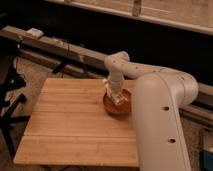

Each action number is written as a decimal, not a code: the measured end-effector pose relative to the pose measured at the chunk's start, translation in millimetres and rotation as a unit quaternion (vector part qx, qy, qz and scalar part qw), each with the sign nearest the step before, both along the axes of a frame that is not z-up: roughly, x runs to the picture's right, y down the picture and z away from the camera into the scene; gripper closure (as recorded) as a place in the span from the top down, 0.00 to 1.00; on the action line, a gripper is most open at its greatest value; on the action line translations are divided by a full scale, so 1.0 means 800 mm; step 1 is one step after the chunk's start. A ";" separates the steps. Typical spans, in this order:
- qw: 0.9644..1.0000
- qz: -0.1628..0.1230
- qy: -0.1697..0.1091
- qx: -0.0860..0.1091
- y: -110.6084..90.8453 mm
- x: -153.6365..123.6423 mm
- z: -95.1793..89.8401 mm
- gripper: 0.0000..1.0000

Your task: Place the bottle in the ceramic bowl

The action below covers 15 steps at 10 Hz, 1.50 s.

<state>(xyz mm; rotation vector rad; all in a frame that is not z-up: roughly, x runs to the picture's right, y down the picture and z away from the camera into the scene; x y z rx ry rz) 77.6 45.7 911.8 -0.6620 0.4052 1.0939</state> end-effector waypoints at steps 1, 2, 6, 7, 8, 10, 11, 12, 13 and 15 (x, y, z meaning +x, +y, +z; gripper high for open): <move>1.000 0.010 0.006 -0.004 0.005 0.012 -0.002 0.31; 1.000 0.013 0.004 -0.004 0.006 0.011 -0.004 0.39; 1.000 0.015 -0.006 -0.003 0.010 0.005 -0.014 0.76; 1.000 0.015 -0.006 -0.003 0.011 0.005 -0.013 0.78; 1.000 0.015 -0.007 -0.003 0.011 0.004 -0.013 0.78; 1.000 0.014 -0.008 -0.003 0.011 0.001 -0.013 0.78; 1.000 0.014 -0.008 -0.003 0.010 0.001 -0.013 0.78; 1.000 0.014 -0.008 -0.003 0.010 0.002 -0.013 0.78; 1.000 0.014 -0.008 -0.003 0.010 0.001 -0.013 0.78; 1.000 0.014 -0.008 -0.003 0.011 0.002 -0.013 0.78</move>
